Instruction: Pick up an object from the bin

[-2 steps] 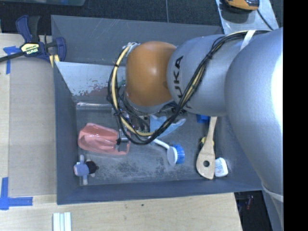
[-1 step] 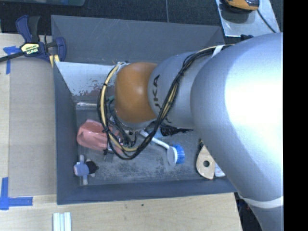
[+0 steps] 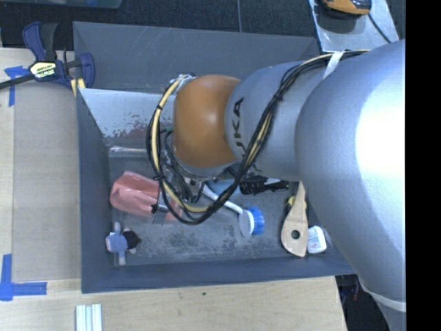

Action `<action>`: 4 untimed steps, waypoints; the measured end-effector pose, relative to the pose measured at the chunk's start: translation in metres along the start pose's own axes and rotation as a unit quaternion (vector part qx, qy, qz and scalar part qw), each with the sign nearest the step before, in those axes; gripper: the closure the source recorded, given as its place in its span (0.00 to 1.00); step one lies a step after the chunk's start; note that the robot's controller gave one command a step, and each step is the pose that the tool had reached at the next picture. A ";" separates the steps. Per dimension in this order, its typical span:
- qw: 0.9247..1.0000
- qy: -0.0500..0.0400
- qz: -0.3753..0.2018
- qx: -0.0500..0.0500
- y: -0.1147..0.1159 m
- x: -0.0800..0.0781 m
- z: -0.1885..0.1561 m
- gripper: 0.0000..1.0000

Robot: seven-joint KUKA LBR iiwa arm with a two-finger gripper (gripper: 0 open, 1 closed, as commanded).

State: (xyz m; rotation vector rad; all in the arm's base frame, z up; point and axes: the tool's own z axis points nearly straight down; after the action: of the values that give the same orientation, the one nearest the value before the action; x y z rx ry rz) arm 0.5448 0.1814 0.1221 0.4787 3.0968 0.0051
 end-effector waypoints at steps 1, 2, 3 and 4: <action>0.998 0.003 0.065 0.001 0.032 0.001 0.023 0.00; 0.998 0.000 0.060 0.000 0.014 -0.003 0.052 0.00; 0.994 0.000 0.107 -0.002 0.000 0.002 0.051 1.00; 0.994 0.000 0.107 -0.002 0.000 0.002 0.051 1.00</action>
Offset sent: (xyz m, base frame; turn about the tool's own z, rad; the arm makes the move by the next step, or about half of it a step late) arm 0.0070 0.0125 -0.0521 0.1204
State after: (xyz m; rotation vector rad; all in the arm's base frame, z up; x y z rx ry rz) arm 0.5435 0.1820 0.0709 0.8077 3.0278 0.0135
